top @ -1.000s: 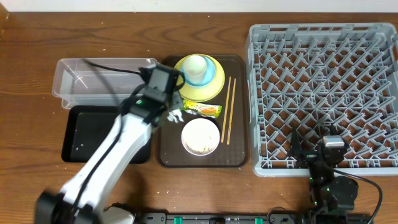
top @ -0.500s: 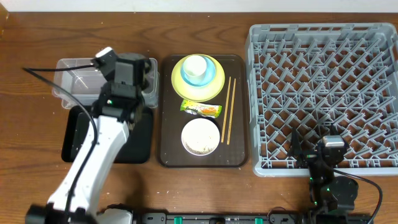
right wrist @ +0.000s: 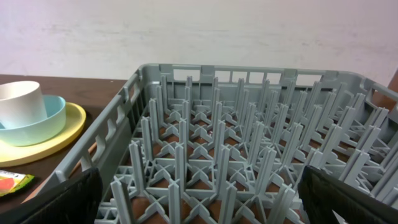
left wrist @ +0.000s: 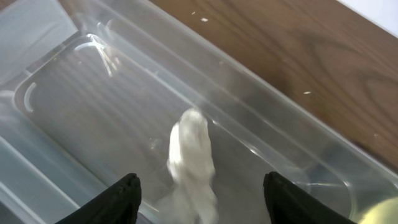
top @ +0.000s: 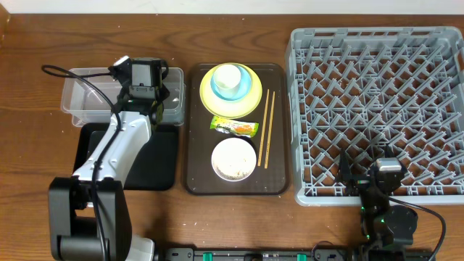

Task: Sort waste into correct bins and load items into the dishwasher rack
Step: 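Carry the tissue left into the clear plastic bin and open the gripper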

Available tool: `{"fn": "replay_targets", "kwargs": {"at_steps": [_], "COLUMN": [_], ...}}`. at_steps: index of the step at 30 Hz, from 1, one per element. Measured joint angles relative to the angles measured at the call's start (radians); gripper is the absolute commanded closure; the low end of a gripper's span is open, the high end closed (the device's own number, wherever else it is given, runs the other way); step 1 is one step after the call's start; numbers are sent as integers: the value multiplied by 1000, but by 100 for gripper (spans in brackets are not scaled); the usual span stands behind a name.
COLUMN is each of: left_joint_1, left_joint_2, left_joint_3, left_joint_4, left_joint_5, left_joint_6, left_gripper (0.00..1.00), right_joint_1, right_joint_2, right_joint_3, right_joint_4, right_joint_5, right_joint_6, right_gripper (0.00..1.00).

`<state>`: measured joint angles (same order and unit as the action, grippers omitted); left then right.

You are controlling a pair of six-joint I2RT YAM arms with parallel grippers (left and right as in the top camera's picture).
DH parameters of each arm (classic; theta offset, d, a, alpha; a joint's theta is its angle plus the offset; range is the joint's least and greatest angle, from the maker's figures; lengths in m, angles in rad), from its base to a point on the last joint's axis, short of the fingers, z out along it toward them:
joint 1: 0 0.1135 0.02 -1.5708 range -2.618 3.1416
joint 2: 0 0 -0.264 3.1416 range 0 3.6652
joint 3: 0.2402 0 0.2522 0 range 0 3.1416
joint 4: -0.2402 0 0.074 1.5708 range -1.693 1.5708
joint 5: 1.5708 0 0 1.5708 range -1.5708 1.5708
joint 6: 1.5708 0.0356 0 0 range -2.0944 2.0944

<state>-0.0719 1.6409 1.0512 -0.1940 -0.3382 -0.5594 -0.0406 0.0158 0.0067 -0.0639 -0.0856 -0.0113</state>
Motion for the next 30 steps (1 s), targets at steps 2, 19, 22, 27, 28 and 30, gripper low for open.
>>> {"fn": "replay_targets", "kwargs": {"at_steps": [2,19,22,27,28,30], "left_joint_1": [0,-180,-264,-381,-399,-431], "left_joint_2": [-14,-206,-178,-117,-108,-93], "left_joint_3": [0,-4,-14,-16,-16,-17], "left_joint_4": [-8,-375,-390,-415,-426,-454], "left_joint_5": [11,599,584,543,537,513], "left_joint_6": [12,10,10,10,10,10], "left_gripper": [33,34,34,37,37,37], "right_joint_1": [0,0,0,0,0,0], "right_joint_2": [0,0,0,0,0,0], "right_joint_3": [0,0,0,0,0,0], "right_joint_4": [0,0,0,0,0,0], "right_joint_5": [0,0,0,0,0,0], "right_joint_6": [0,0,0,0,0,0], "right_gripper": [1,1,1,1,1,1]}}
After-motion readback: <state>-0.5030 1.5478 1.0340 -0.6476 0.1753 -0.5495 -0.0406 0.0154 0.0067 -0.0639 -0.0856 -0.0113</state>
